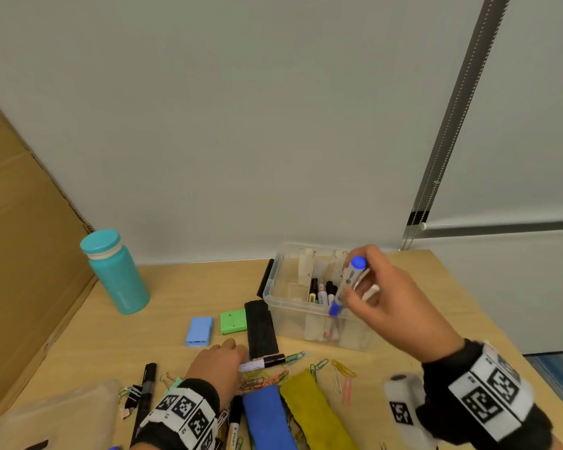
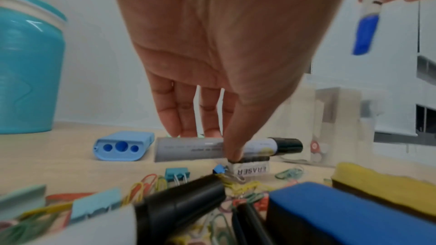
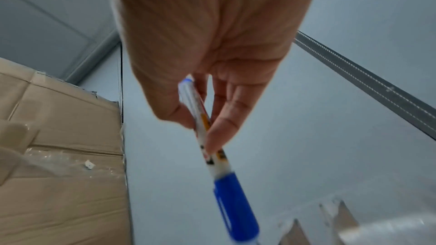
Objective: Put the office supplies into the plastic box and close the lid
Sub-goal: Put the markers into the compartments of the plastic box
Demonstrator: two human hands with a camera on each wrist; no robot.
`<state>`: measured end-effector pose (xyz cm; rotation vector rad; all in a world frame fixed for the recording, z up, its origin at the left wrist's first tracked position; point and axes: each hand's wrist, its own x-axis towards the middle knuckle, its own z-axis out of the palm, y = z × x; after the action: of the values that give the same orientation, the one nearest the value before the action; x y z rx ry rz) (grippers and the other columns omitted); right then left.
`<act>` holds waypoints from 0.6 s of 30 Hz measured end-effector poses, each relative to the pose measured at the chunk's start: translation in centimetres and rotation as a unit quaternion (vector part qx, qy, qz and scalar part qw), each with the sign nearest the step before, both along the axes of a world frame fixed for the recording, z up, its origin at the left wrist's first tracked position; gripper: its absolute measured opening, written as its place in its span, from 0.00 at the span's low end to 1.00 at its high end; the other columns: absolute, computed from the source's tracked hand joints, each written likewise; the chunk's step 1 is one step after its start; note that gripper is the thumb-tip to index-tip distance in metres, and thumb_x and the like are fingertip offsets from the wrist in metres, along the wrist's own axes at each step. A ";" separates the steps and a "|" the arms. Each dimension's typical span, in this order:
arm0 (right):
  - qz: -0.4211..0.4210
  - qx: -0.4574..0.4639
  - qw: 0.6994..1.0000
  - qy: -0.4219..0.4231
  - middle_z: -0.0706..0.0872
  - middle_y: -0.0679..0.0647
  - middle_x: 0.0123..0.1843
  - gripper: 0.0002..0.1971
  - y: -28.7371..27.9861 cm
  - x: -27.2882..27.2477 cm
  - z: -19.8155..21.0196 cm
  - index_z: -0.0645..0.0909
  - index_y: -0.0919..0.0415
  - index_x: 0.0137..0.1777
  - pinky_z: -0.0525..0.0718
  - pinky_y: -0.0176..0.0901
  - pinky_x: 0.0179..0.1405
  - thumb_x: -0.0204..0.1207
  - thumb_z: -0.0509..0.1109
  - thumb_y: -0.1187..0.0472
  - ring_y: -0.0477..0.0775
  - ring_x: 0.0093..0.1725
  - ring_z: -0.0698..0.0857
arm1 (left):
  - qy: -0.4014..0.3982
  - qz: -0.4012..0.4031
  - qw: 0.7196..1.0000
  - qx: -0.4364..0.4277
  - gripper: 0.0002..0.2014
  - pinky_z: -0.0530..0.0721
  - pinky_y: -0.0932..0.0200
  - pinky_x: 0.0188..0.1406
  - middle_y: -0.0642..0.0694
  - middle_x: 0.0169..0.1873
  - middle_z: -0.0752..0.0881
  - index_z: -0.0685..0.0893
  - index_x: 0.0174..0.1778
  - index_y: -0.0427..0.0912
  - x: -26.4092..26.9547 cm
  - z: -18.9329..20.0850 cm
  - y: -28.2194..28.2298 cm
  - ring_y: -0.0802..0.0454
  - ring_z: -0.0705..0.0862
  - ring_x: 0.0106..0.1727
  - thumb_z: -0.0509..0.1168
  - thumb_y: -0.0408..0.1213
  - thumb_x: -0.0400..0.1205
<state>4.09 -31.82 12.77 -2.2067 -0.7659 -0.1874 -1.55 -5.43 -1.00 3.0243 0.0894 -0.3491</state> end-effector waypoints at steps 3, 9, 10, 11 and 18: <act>-0.042 -0.013 0.997 -0.070 0.83 0.44 0.46 0.09 1.2 2.5 -0.5 0.72 0.48 0.55 0.86 0.36 0.40 0.80 0.67 0.60 0.42 0.42 0.86 | -0.009 0.013 0.999 -0.033 0.14 0.79 0.59 0.54 0.51 0.61 0.77 0.76 0.63 0.50 0.1 0.6 0.3 0.51 0.80 0.58 0.63 0.37 0.81; -0.055 -0.232 0.971 0.017 0.84 0.52 0.45 0.09 4.6 7.0 -4.7 0.76 0.57 0.60 0.81 0.38 0.39 0.84 0.59 0.62 0.51 0.39 0.83 | -0.025 0.031 0.997 -0.064 0.12 0.81 0.59 0.55 0.53 0.61 0.77 0.76 0.62 0.51 -0.2 1.1 0.7 0.53 0.81 0.57 0.60 0.37 0.83; -0.053 -0.256 0.965 0.020 0.84 0.54 0.45 0.10 4.9 7.6 -5.1 0.77 0.58 0.60 0.81 0.40 0.39 0.83 0.58 0.63 0.54 0.40 0.84 | -0.028 0.033 0.997 -0.069 0.12 0.81 0.59 0.54 0.53 0.61 0.77 0.77 0.62 0.51 -0.3 1.1 0.9 0.53 0.81 0.56 0.60 0.38 0.83; -0.052 -0.274 0.960 0.024 0.85 0.56 0.46 0.10 5.2 8.3 -5.3 0.79 0.59 0.59 0.82 0.42 0.40 0.82 0.58 0.65 0.56 0.41 0.84 | -0.031 0.033 0.996 -0.072 0.11 0.81 0.60 0.53 0.53 0.60 0.77 0.77 0.61 0.51 -0.5 1.1 1.0 0.54 0.80 0.55 0.60 0.38 0.83; -0.020 -0.361 0.932 0.033 0.86 0.56 0.47 0.10 6.2 10.6 -6.0 0.85 0.57 0.54 0.75 0.38 0.40 0.80 0.64 0.67 0.53 0.39 0.81 | -0.031 0.040 0.996 -0.080 0.10 0.76 0.62 0.46 0.54 0.60 0.77 0.76 0.60 0.51 -0.9 1.3 1.6 0.58 0.74 0.47 0.59 0.39 0.84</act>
<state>14.69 -25.59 6.78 -2.9020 -0.8404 0.1863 -2.48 -3.82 0.25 2.8611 0.1683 -0.2426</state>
